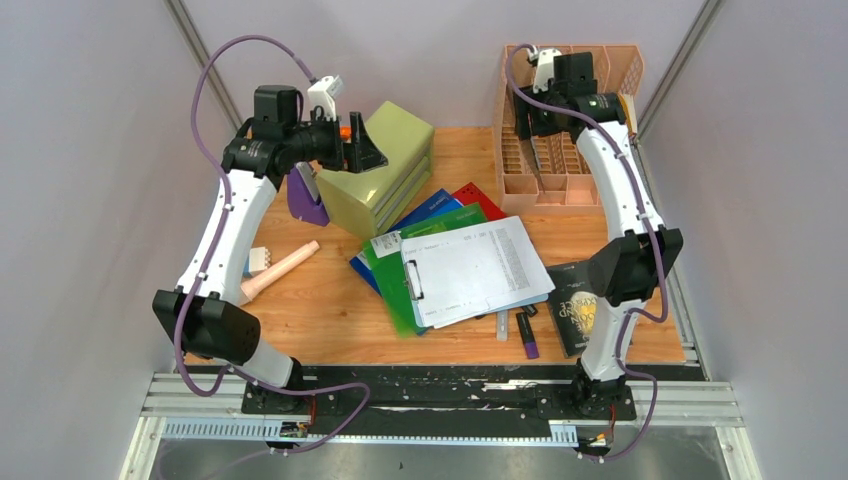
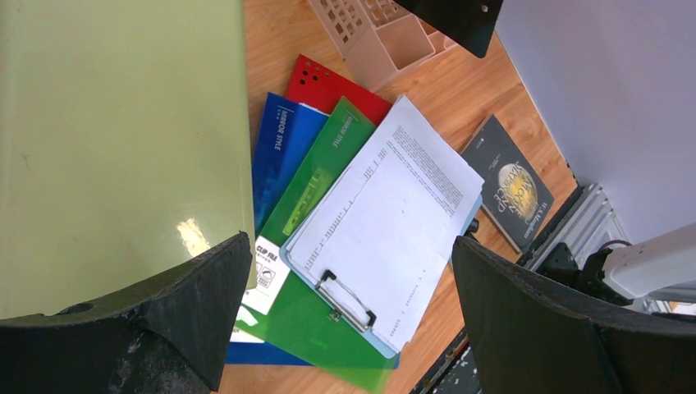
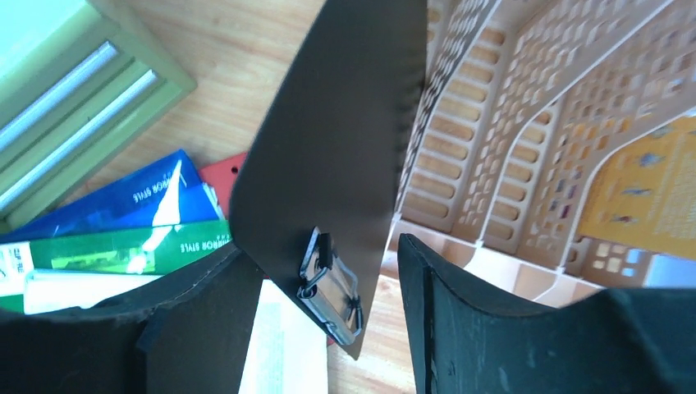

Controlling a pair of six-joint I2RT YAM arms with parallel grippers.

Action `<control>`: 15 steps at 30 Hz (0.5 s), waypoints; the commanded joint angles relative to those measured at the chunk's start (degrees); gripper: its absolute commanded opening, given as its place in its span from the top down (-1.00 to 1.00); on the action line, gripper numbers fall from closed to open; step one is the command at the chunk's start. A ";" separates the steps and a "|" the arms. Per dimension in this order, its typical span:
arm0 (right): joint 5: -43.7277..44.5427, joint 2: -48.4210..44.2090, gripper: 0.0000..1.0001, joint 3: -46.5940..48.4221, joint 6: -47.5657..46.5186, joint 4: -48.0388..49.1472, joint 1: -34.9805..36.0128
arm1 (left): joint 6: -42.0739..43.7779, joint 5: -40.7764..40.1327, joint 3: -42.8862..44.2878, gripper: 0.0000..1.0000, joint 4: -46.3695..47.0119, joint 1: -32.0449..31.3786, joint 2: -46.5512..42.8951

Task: Organize the desk
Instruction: Place the folder in the storage box.

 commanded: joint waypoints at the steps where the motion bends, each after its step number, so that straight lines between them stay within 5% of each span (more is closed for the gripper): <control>1: -4.19 -2.55 -0.21 -6.06 1.33 0.39 -0.23 | 0.13 0.76 -0.56 -1.00 1.77 -0.04 -2.34; 15: 0.61 -15.27 -0.32 -36.37 -3.35 16.91 -0.21 | 1.45 -0.11 -2.29 -1.00 2.47 -0.04 -2.38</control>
